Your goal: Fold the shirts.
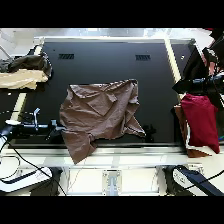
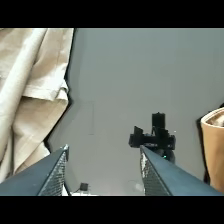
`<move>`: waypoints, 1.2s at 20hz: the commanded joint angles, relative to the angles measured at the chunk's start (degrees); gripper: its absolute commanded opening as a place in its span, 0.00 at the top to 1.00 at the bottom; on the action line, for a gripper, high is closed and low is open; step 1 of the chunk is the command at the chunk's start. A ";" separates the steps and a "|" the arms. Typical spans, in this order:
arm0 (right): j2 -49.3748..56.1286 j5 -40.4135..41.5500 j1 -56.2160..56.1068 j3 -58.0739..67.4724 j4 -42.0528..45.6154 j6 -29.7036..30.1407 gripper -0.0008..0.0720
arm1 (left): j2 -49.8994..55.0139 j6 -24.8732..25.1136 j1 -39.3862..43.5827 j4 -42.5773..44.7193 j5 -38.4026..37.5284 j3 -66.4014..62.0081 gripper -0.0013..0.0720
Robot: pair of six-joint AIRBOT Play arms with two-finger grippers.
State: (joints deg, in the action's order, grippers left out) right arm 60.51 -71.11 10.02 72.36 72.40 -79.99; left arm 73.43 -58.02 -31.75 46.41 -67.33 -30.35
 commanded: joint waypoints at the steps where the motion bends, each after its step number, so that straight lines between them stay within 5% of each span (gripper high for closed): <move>1: -0.04 -0.11 0.04 0.02 -2.08 -0.04 0.32 | 2.14 0.63 0.98 -1.14 2.43 0.00 0.38; 2: -0.04 -0.11 0.04 0.02 -2.67 -0.04 0.32 | 2.16 1.62 1.84 -2.82 2.54 0.00 0.45; 3: -0.04 -0.20 0.04 0.02 -3.41 -0.04 0.32 | 2.14 3.74 2.86 -5.11 2.60 0.00 0.66; 4: -0.04 -0.70 0.04 0.02 -3.80 -0.04 0.32 | 2.14 5.62 4.02 -7.54 2.75 -0.02 0.98; 8: -1.14 -6.91 0.04 -7.58 1.20 1.66 0.32 | 2.08 7.06 5.86 -9.62 2.84 -1.11 0.97; 14: -3.96 -2.99 -8.35 -36.57 -5.25 4.85 0.32 | 1.95 7.04 5.81 -9.64 1.97 -1.53 0.97; 24: -2.82 11.34 -31.10 -38.80 7.08 11.98 0.26 | 1.97 5.70 5.81 -9.64 -1.05 -1.53 0.97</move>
State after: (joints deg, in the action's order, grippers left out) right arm 57.60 -64.25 -16.88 34.06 75.44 -70.28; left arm 75.42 -52.07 -25.98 36.80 -67.61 -31.83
